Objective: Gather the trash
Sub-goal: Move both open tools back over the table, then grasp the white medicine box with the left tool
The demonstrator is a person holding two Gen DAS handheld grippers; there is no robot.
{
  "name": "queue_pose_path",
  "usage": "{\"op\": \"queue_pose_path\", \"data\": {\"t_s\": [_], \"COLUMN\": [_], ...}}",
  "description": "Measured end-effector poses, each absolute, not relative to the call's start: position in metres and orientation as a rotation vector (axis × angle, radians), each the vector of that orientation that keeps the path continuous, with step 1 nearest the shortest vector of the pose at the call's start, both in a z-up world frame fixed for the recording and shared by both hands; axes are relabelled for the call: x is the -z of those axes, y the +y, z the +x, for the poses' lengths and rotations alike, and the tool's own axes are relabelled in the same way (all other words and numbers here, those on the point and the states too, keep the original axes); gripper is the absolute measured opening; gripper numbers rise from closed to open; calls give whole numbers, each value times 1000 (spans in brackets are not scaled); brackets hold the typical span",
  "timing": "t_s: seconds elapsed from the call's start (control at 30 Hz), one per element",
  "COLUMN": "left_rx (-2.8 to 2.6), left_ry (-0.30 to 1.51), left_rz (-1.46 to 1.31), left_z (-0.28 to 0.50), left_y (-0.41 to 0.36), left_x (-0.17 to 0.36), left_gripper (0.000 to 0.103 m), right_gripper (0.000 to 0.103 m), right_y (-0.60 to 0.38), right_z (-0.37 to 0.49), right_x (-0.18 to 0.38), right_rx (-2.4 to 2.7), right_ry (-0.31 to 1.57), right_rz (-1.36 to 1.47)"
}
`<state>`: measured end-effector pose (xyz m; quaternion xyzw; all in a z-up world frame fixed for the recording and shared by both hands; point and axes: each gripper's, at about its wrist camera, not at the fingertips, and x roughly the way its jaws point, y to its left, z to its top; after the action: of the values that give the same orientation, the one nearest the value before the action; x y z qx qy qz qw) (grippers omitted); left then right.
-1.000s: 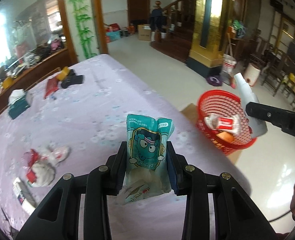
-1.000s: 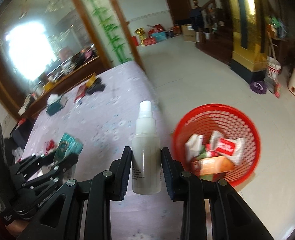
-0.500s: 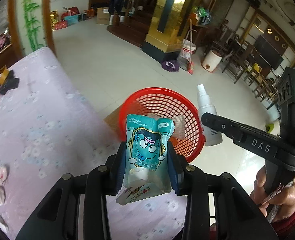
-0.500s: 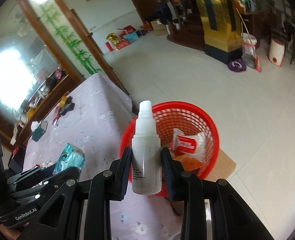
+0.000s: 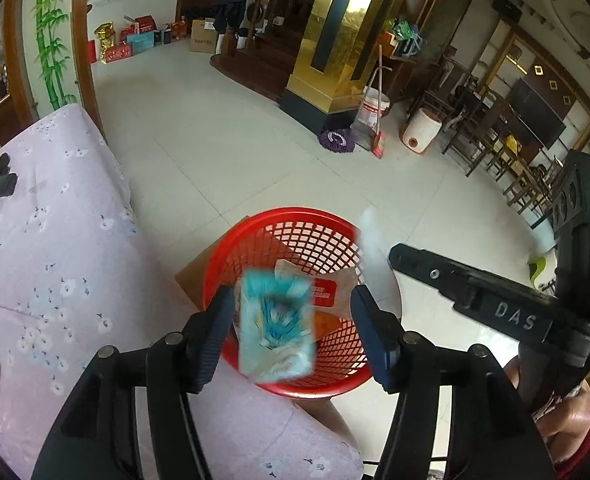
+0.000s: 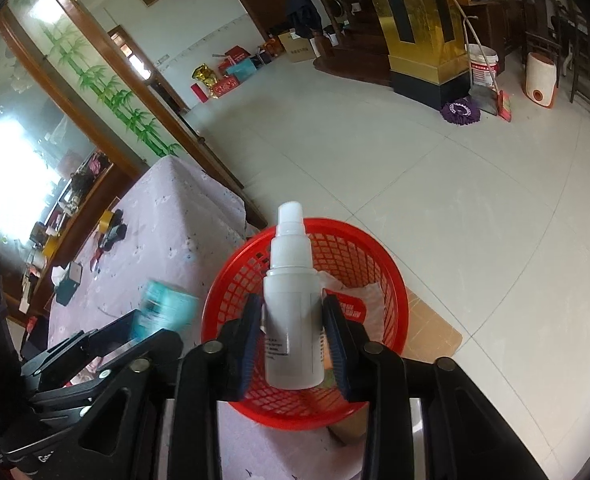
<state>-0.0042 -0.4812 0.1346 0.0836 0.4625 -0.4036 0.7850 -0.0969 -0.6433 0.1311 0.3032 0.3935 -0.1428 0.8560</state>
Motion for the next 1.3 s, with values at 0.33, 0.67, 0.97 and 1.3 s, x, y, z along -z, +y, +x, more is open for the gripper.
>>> {"op": "queue_pose_path", "data": {"t_s": [0.33, 0.67, 0.97, 1.3], "left_rx": [765, 618, 432, 154], "left_ry": [985, 990, 1017, 1038], "left_rz": [157, 120, -3, -187], "left_z": [-9, -13, -8, -7], "left_y": [-425, -338, -237, -104], "left_x": [-138, -135, -127, -112], "left_gripper": [60, 60, 60, 60], "right_gripper": [49, 58, 58, 59], "right_y": [-617, -522, -445, -382], "right_z": [-92, -67, -48, -32], "right_x": [-142, -136, -127, -129], "right_rx": [260, 81, -63, -182], "right_ry": [832, 919, 990, 1018], "right_rz": [594, 484, 386, 293]}}
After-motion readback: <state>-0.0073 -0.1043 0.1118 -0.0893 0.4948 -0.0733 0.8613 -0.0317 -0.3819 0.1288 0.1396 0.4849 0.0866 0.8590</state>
